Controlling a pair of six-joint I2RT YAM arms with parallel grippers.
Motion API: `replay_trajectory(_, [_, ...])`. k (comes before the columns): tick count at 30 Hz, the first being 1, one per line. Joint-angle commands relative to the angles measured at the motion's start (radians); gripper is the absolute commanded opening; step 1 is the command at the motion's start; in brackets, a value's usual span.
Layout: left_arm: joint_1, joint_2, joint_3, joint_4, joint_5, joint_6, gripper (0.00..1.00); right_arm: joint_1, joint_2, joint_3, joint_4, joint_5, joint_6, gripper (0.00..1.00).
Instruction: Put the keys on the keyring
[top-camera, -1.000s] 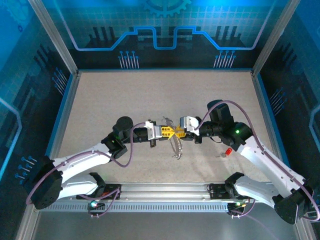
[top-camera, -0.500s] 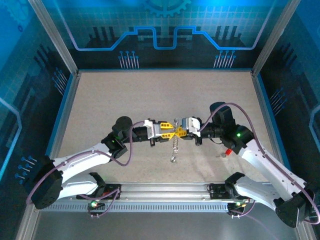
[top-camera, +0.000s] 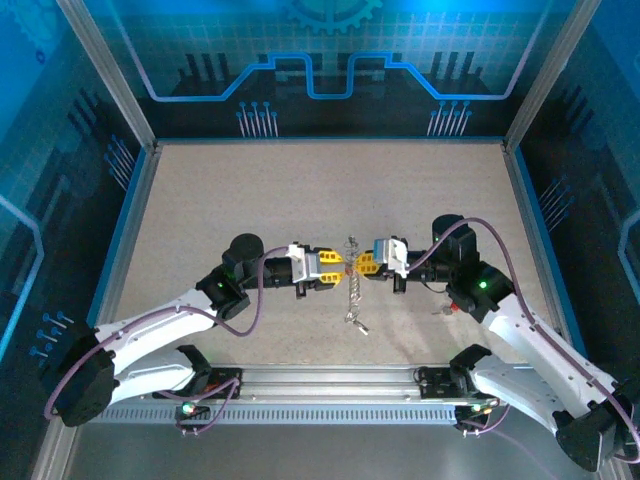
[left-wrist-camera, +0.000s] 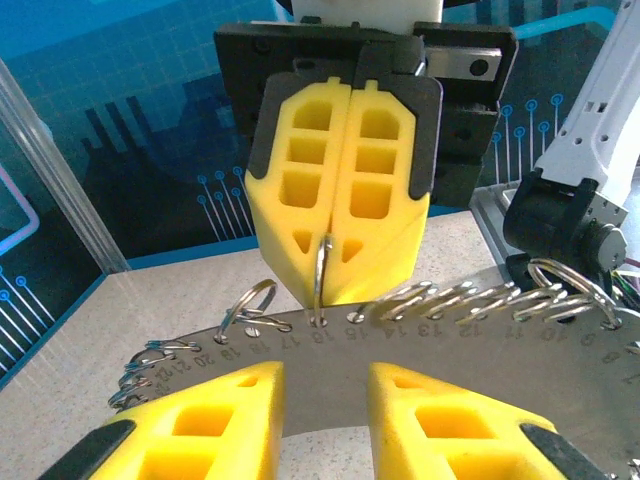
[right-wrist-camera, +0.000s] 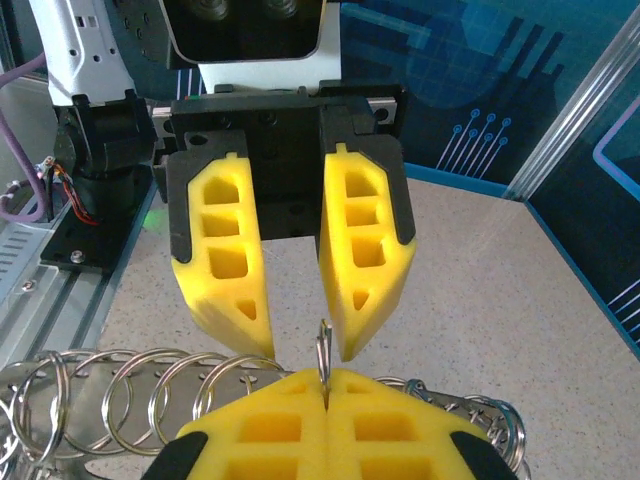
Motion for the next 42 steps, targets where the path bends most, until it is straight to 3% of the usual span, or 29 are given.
replay_trajectory(1, [-0.007, -0.004, 0.028, -0.009, 0.033, 0.018, 0.30, -0.008, -0.007, 0.000, 0.056, -0.033, 0.021, 0.00])
replay_trajectory(18, [-0.008, 0.021, 0.052, 0.031, 0.054, -0.009, 0.29, -0.007, 0.016, 0.029, -0.005, -0.055, -0.016, 0.00])
replay_trajectory(42, [-0.009, 0.058, 0.071, 0.062, 0.074, -0.053, 0.19, 0.006, 0.010, 0.024, -0.009, -0.011, -0.022, 0.00])
